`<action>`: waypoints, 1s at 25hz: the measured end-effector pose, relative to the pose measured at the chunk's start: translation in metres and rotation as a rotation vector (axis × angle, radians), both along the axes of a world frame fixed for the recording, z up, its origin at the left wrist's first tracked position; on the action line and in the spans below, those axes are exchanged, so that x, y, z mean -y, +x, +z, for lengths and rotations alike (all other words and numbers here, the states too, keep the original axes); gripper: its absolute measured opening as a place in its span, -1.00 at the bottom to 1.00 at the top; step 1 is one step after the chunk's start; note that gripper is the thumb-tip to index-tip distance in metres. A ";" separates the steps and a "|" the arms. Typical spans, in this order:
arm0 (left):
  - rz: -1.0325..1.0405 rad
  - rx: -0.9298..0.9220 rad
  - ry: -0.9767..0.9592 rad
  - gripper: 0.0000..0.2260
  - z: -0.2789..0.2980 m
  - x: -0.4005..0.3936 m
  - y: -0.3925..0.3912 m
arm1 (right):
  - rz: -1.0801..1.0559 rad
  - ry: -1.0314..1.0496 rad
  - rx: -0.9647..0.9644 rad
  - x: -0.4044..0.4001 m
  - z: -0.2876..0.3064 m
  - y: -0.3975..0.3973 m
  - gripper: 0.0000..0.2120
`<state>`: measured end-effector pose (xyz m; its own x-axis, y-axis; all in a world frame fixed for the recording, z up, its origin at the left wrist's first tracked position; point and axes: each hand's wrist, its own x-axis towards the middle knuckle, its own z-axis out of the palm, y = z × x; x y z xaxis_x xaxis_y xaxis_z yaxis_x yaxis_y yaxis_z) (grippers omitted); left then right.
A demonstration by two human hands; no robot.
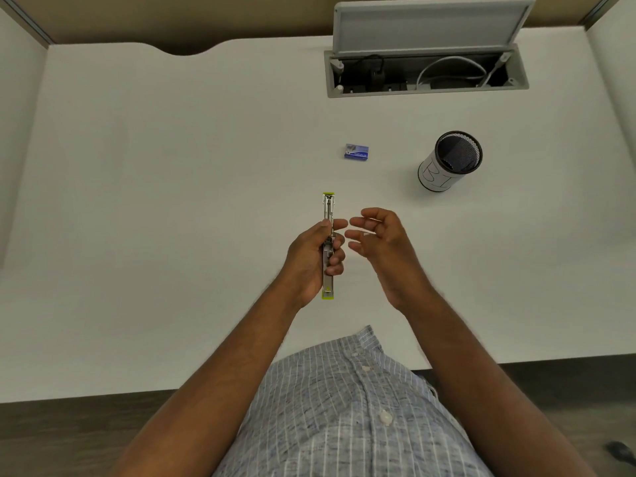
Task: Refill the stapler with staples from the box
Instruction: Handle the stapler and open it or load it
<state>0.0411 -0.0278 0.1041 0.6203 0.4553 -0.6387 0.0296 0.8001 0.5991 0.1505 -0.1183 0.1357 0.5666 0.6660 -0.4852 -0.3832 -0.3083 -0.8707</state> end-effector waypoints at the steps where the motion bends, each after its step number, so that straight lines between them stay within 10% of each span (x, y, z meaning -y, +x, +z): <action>1: -0.002 0.000 -0.007 -0.75 0.000 0.003 0.000 | -0.025 0.058 -0.095 0.000 0.003 0.005 -0.64; 25: -0.005 0.011 -0.008 -0.73 0.002 0.009 0.006 | 0.071 0.088 0.005 0.006 0.000 0.027 -0.71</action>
<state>0.0472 -0.0367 0.1056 0.6299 0.4471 -0.6351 0.0271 0.8046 0.5933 0.1775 -0.1245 0.1360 0.5185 0.7444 -0.4206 -0.3586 -0.2573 -0.8973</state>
